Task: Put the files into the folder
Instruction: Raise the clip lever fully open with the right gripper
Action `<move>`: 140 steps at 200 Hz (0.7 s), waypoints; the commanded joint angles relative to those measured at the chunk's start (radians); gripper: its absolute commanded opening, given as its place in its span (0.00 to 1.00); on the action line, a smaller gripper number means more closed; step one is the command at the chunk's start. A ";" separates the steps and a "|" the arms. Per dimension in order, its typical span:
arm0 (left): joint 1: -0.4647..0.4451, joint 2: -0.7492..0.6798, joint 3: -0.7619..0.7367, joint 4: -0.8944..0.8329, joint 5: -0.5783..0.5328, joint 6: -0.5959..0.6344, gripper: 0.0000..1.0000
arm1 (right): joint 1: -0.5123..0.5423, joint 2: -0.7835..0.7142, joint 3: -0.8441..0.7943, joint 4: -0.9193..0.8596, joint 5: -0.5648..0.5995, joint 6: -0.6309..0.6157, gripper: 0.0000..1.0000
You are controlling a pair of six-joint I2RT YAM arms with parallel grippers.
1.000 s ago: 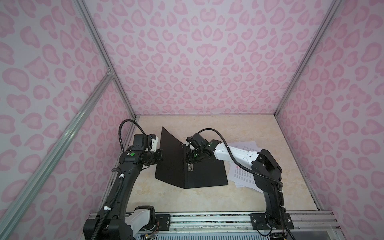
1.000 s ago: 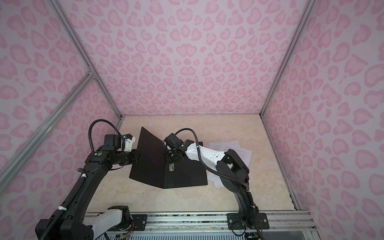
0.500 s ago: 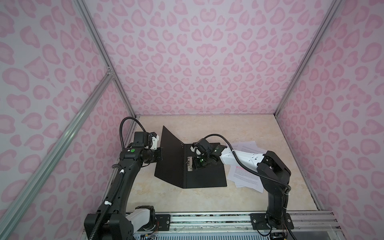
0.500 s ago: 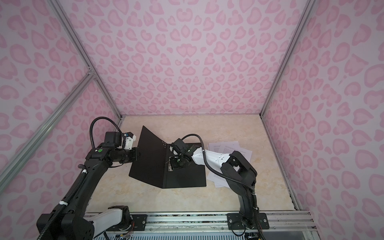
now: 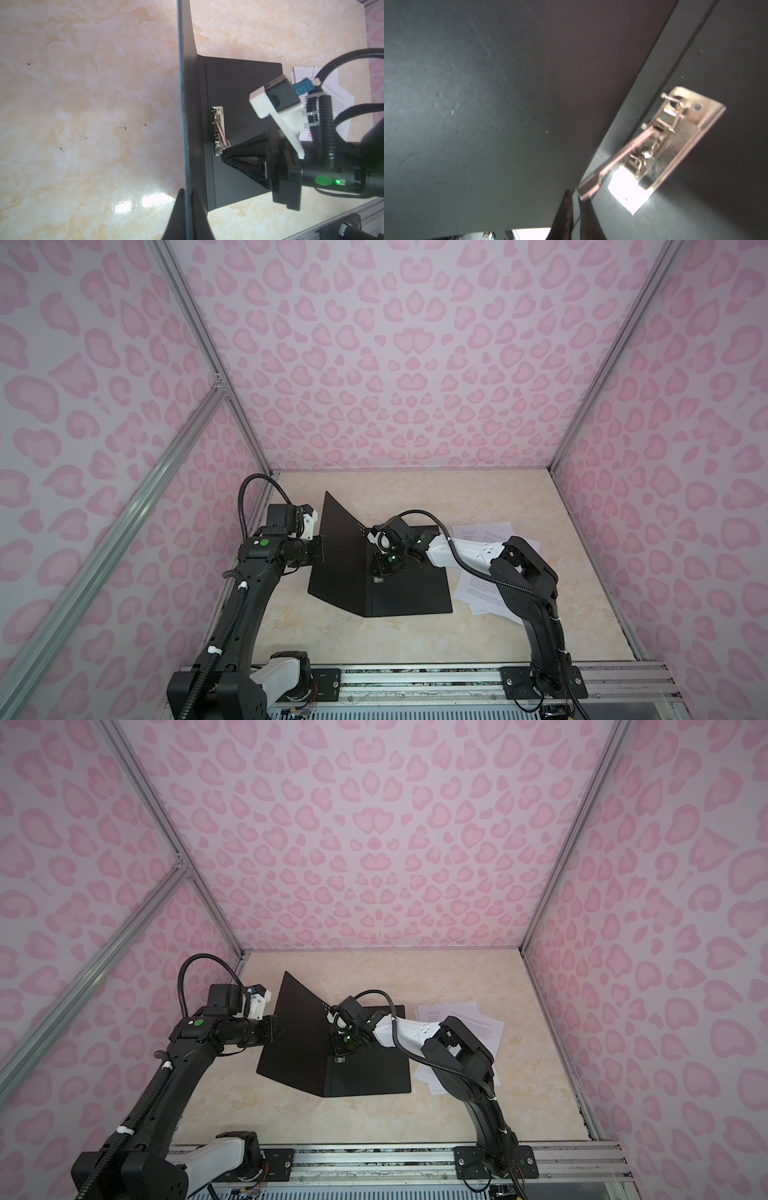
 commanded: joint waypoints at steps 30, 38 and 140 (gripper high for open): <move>0.001 -0.008 -0.003 -0.010 -0.022 0.017 0.04 | -0.023 0.043 0.073 -0.017 -0.028 -0.028 0.12; 0.001 -0.006 -0.003 -0.011 -0.019 0.017 0.03 | -0.028 0.052 0.088 -0.030 -0.029 -0.038 0.13; 0.000 0.010 0.000 -0.012 -0.022 0.018 0.04 | -0.085 0.154 0.289 -0.155 -0.048 -0.118 0.15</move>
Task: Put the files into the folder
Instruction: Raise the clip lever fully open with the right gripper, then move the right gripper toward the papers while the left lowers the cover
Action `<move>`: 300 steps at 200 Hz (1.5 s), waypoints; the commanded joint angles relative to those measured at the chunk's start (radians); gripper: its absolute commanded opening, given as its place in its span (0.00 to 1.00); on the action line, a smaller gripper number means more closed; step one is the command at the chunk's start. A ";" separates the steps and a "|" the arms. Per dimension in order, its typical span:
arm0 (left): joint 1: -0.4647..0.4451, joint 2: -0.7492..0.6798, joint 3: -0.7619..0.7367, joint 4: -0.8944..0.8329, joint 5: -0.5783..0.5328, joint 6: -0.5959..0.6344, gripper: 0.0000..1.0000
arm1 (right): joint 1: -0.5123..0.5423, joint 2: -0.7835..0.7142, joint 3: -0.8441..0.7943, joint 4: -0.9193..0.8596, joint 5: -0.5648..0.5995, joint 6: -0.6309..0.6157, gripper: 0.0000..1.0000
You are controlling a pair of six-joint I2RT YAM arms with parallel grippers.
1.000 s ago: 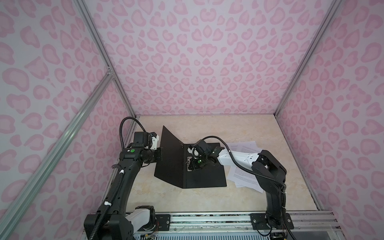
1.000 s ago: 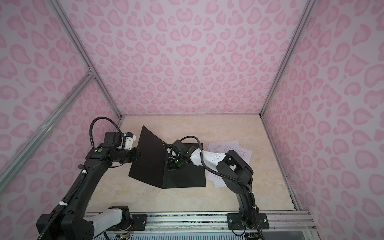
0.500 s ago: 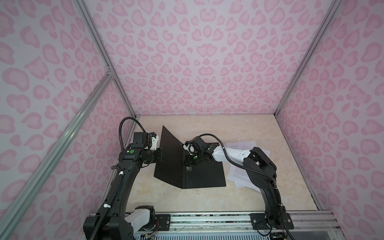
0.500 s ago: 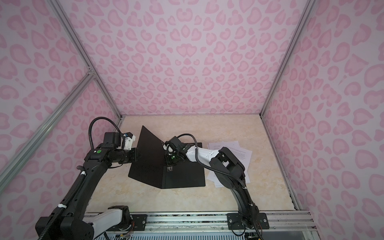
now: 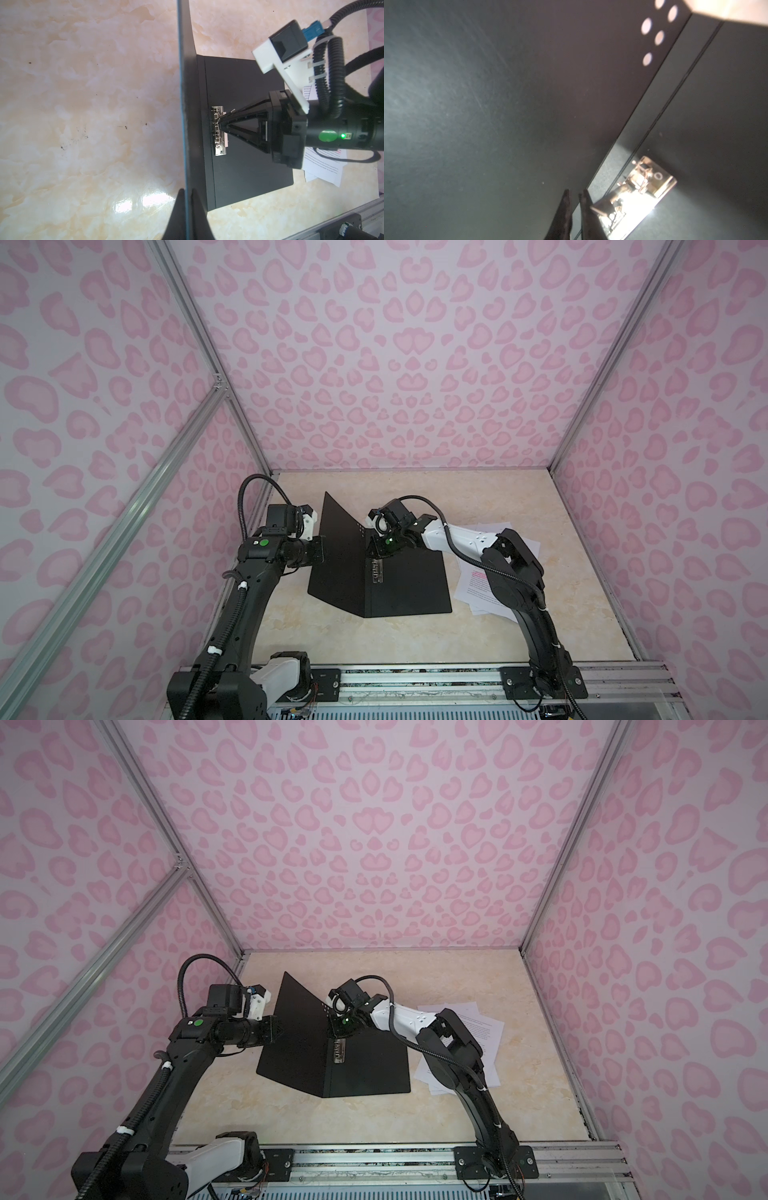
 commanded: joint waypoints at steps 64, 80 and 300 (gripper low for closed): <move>0.000 0.011 0.002 -0.010 -0.037 0.020 0.04 | -0.042 0.119 0.191 -0.150 -0.031 -0.074 0.22; 0.001 0.014 0.005 -0.011 -0.042 0.021 0.04 | -0.046 0.125 0.225 -0.177 -0.024 -0.089 0.25; 0.139 0.142 0.016 -0.020 -0.068 0.154 0.41 | -0.067 -0.749 -0.776 0.061 0.294 0.158 0.33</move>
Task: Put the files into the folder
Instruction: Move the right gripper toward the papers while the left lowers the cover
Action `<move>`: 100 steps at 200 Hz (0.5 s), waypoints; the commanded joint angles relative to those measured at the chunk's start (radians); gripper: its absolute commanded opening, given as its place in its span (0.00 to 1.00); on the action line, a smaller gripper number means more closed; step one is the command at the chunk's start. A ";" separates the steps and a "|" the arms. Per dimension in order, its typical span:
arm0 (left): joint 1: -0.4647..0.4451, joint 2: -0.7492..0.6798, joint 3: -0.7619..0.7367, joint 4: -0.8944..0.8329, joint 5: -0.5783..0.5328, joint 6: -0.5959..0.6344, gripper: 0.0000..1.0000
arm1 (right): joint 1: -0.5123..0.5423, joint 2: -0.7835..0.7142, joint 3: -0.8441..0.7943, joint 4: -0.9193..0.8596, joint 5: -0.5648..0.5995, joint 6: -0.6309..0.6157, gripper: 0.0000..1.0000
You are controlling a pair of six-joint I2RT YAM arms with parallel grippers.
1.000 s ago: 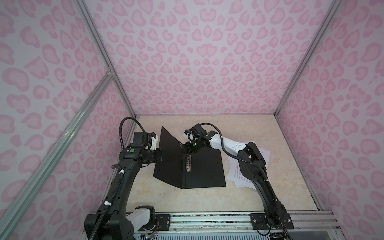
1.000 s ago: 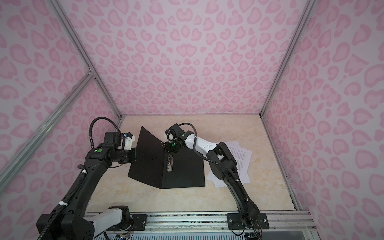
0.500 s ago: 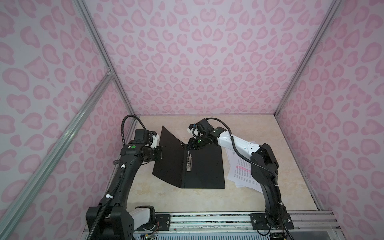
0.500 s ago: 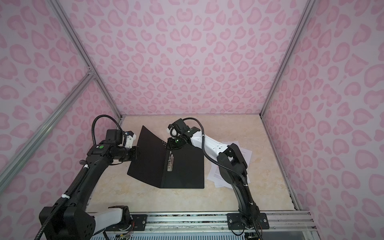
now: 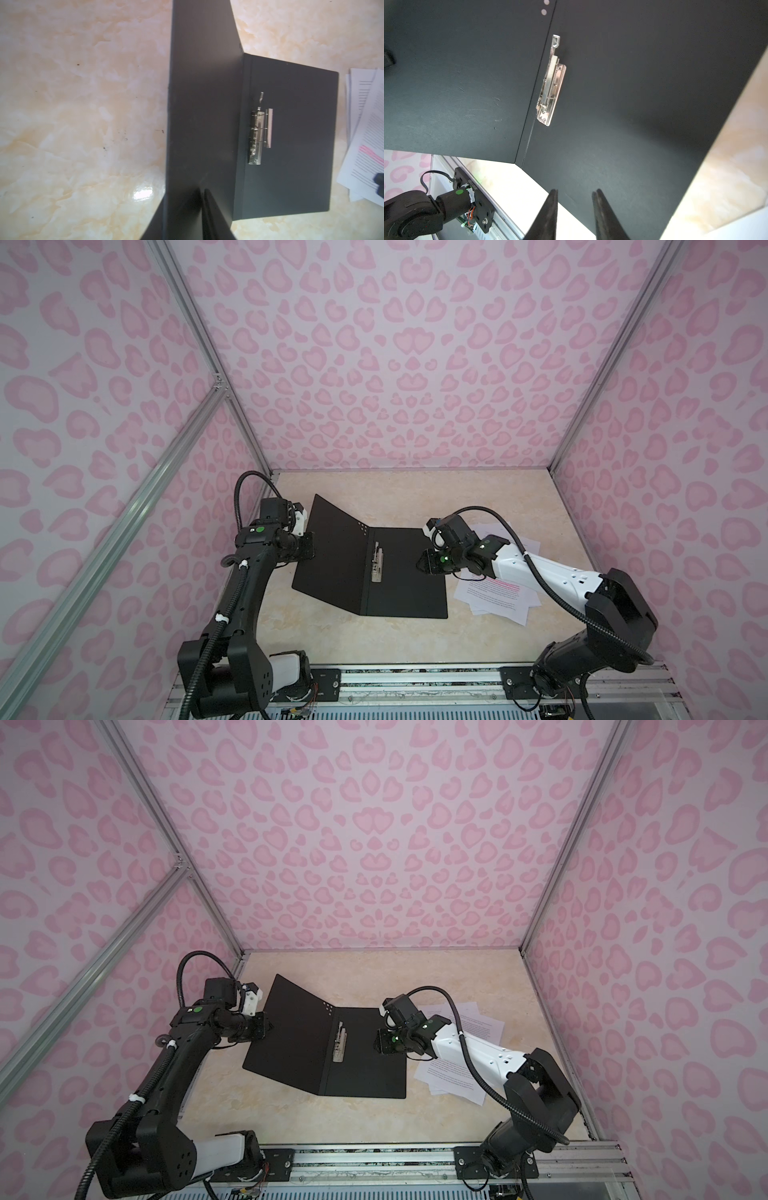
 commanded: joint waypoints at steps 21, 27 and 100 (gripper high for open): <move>0.040 0.047 -0.035 -0.012 0.015 0.055 0.56 | 0.001 -0.109 -0.164 0.121 0.087 0.108 0.33; 0.045 0.058 -0.035 -0.015 0.021 0.057 0.59 | 0.001 -0.121 -0.185 0.137 0.088 0.116 0.33; 0.108 0.156 -0.033 -0.028 0.005 0.032 0.98 | 0.029 -0.173 -0.265 0.085 0.175 0.156 0.37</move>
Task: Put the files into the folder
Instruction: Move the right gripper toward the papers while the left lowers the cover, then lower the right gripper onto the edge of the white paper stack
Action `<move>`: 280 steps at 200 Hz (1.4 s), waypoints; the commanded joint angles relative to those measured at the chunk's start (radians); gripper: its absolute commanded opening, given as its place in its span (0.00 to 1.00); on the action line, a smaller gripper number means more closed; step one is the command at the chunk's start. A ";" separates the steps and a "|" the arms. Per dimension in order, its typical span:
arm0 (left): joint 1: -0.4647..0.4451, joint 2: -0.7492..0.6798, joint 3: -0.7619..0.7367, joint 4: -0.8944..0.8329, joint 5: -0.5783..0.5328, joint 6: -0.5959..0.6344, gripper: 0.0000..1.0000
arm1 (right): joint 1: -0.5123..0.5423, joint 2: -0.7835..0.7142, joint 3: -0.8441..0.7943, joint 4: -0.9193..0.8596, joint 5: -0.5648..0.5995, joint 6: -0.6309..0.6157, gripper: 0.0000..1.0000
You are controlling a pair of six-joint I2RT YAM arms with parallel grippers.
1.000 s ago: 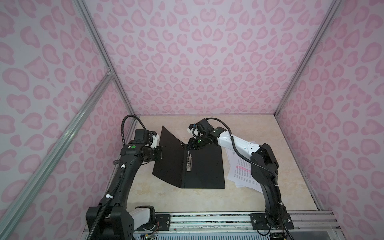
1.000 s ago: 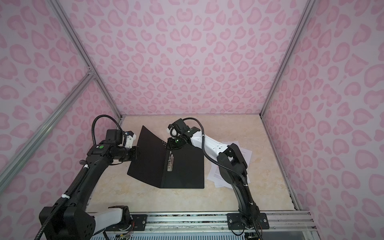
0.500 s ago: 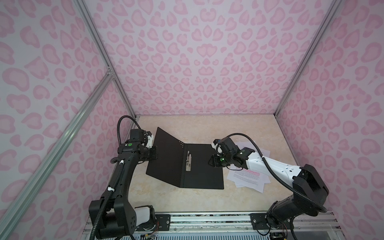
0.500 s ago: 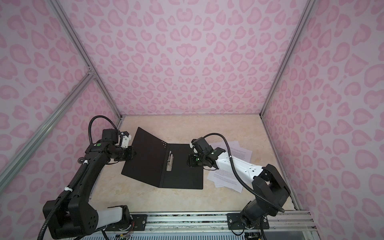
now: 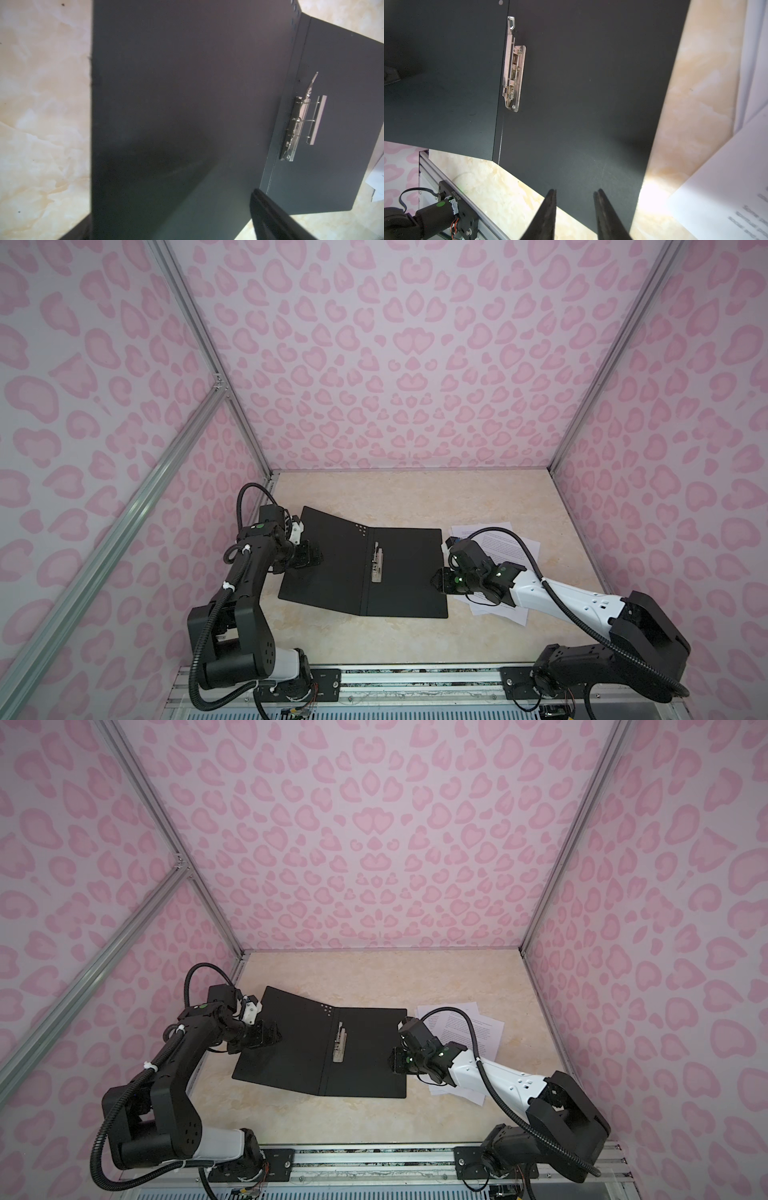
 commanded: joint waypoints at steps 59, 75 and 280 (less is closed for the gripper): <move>0.040 -0.064 0.003 -0.045 -0.043 -0.007 0.98 | 0.007 -0.012 0.022 -0.131 0.123 0.022 0.45; 0.040 -0.081 0.003 -0.048 -0.057 -0.008 0.98 | 0.010 0.014 0.022 -0.116 0.094 0.023 0.45; 0.035 -0.194 0.022 -0.178 0.319 0.213 1.00 | -0.041 0.344 0.313 -0.301 0.056 -0.227 0.45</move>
